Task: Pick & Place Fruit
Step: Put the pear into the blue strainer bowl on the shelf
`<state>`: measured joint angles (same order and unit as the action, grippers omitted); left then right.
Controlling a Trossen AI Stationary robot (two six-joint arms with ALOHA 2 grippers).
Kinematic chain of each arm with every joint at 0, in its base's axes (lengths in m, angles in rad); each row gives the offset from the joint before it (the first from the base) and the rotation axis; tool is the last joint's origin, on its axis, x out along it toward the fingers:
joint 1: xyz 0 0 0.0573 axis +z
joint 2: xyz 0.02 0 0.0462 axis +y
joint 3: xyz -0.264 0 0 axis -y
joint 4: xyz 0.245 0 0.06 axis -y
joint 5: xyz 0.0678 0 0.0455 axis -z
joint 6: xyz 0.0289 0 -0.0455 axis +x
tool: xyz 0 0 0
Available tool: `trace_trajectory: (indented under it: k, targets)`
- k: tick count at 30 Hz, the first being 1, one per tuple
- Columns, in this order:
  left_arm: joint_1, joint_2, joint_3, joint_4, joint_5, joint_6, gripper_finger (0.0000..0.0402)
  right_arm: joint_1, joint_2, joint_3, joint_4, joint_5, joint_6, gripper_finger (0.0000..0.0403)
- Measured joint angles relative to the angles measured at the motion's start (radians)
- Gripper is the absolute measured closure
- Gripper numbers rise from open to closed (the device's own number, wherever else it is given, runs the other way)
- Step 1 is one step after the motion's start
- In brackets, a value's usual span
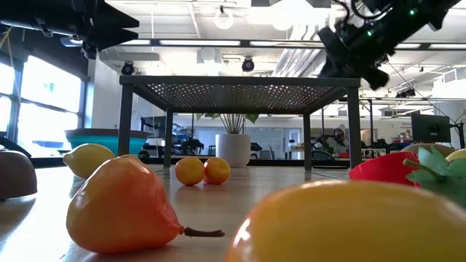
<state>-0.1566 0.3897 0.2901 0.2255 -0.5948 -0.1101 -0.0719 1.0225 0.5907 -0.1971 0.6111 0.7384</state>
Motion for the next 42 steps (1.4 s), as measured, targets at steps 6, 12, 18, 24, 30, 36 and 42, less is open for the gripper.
trace_trajectory:
  k: [6,12,18,24,30,36,42]
  targets:
    - [0.0,0.0,0.0,0.001,-0.003,0.0,0.0223,0.0,0.0,0.0,-0.215,0.068,0.166,0.0283]
    - [0.0,0.0,0.0,-0.001,-0.003,-0.003,0.0223,-0.002,0.033,0.0,-0.37,0.07,0.314,0.0292]
    - [0.0,0.0,0.0,-0.004,-0.003,-0.003,0.0223,-0.002,0.124,0.0,-0.391,0.069,0.41,0.0282]
    - [0.0,0.0,0.0,-0.004,-0.003,-0.004,0.0223,-0.017,0.234,0.0,-0.425,0.035,0.497,0.0291]
    - [0.0,0.0,0.0,-0.012,-0.003,-0.01,0.0223,-0.034,0.318,0.0,-0.466,-0.023,0.55,0.0282]
    - [0.0,0.0,0.0,-0.023,-0.003,-0.026,0.0223,-0.033,0.36,0.0,-0.533,-0.059,0.574,0.0288]
    - [0.0,0.0,0.0,-0.026,-0.003,-0.026,0.0223,-0.033,0.36,0.0,-0.563,-0.08,0.569,0.0284]
